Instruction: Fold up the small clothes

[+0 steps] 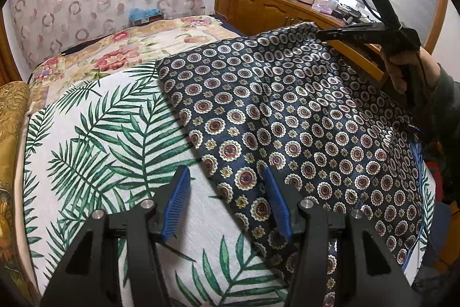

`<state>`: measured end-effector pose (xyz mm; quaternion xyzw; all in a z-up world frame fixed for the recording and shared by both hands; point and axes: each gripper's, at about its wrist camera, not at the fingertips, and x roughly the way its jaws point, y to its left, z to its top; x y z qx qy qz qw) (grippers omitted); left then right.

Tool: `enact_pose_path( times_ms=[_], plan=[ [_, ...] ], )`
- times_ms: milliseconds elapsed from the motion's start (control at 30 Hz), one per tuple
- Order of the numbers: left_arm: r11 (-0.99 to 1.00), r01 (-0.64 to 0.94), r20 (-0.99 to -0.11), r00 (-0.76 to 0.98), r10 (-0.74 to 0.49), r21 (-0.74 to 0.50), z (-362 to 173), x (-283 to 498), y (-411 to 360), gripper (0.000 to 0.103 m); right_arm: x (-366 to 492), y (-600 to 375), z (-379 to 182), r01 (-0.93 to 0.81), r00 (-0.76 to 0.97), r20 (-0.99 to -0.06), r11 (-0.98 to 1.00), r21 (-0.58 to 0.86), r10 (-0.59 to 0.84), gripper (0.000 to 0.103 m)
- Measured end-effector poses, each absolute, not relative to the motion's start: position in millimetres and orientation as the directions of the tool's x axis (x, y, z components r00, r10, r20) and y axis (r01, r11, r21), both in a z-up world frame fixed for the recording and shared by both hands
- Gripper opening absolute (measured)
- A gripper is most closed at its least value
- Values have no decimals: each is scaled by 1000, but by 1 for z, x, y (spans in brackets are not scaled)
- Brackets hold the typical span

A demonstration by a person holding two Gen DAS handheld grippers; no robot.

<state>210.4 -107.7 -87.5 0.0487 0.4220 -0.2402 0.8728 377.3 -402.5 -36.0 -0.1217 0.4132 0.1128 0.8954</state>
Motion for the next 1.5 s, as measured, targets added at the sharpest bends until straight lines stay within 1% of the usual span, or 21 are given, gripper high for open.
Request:
enact_pose_path(
  times_ms=[33, 67, 100, 133, 300, 600, 833, 900, 1000, 1067, 1100, 1133, 1233, 1333, 1400, 1500],
  plan=[
    [879, 462, -759, 529, -379, -117, -87, 208, -108, 53, 374, -402, -34, -298, 639, -764, 945, -136, 92, 23],
    [878, 464, -758, 530, -381, -117, -86, 205, -109, 53, 371, -401, -33, -307, 640, -761, 943, -127, 106, 28],
    [876, 467, -756, 530, -384, -118, -85, 202, -109, 53, 364, -401, -30, -317, 641, -757, 942, -113, 125, 34],
    [875, 471, -754, 531, -386, -116, -84, 198, -110, 53, 358, -400, -28, -320, 645, -752, 941, -107, 134, 37],
    [870, 482, -748, 537, -390, -108, -81, 179, -116, 53, 308, -396, -30, -351, 641, -752, 931, -105, 156, 38],
    [865, 493, -749, 537, -389, -96, -83, 144, -120, 53, 223, -410, -50, -329, 619, -769, 942, -68, 161, 38],
    [870, 485, -751, 542, -376, -85, -84, 131, -116, 53, 187, -411, -53, -326, 627, -759, 944, -48, 178, 38],
    [873, 481, -752, 544, -373, -86, -84, 128, -114, 53, 182, -409, -57, -328, 626, -761, 943, -62, 168, 37],
    [875, 477, -753, 544, -371, -86, -85, 124, -112, 53, 179, -407, -65, -338, 612, -770, 940, -52, 177, 33],
    [874, 478, -751, 545, -372, -86, -84, 121, -112, 53, 177, -404, -71, -352, 609, -775, 933, -71, 171, 19],
    [874, 478, -750, 545, -375, -89, -83, 118, -112, 53, 176, -404, -73, -357, 608, -775, 931, -74, 172, 8],
    [873, 478, -749, 545, -377, -92, -83, 117, -111, 53, 173, -405, -73, -363, 614, -768, 929, -68, 184, 5],
    [873, 477, -745, 547, -382, -98, -80, 111, -111, 53, 167, -410, -66, -348, 645, -741, 935, -71, 184, 1],
    [871, 480, -743, 545, -389, -104, -79, 106, -112, 53, 160, -423, -57, -300, 680, -717, 950, -82, 153, 1],
    [871, 480, -748, 539, -387, -105, -80, 105, -113, 53, 160, -428, -55, -281, 681, -717, 957, -69, 148, 1],
    [867, 487, -752, 532, -389, -105, -82, 104, -113, 53, 160, -429, -54, -260, 691, -712, 962, -86, 123, 1]
  ],
)
